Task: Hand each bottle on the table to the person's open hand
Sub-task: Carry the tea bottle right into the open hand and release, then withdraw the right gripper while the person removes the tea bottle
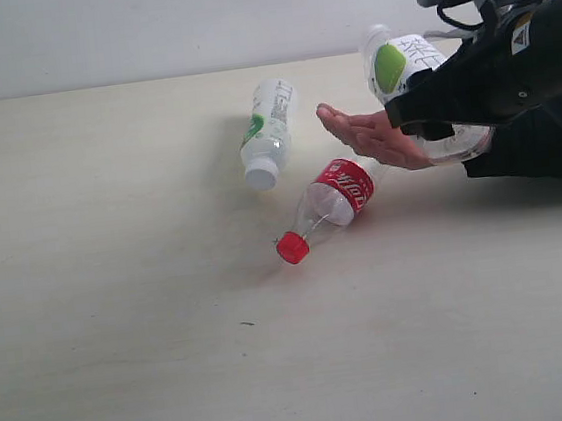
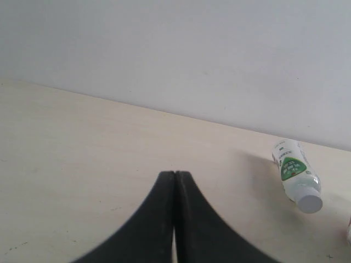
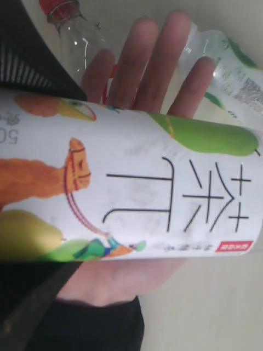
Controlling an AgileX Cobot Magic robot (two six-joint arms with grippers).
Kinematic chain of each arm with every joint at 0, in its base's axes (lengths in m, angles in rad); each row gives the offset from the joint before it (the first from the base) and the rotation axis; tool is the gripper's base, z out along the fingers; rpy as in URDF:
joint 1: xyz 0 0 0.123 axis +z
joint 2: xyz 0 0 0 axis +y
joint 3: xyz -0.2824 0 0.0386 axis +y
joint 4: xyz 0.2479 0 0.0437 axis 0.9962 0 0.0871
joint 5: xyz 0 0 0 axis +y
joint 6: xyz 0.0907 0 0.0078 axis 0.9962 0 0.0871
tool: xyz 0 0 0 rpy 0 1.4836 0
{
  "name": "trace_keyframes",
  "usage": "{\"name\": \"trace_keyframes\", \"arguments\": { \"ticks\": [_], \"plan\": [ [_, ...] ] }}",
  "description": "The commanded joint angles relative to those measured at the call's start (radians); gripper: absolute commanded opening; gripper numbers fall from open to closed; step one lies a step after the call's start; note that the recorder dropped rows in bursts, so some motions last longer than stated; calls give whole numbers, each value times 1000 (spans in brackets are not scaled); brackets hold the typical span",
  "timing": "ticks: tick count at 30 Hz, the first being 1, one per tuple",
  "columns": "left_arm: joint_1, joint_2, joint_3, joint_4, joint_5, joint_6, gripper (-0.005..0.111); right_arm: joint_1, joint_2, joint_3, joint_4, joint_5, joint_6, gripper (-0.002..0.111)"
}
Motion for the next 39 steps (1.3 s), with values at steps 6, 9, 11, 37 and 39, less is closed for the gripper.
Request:
{"name": "trace_keyframes", "arguments": {
  "ticks": [6,9,11,37,39],
  "plan": [
    [-4,-5,0,-6,-3,-3,0,-6,61,2,-4,-26,-17,0],
    [-4,-5,0,-6,-3,-3,0,-6,61,2,-4,-32,-17,0],
    [-4,-5,0,-6,-3,-3,0,-6,61,2,-4,-32,-17,0],
    [-4,-5,0,-6,-3,-3,0,-6,41,0,-12,-29,-46,75],
    [-4,-5,0,-6,-3,-3,0,-6,10,0,-12,-29,-46,75]
  ]
}}
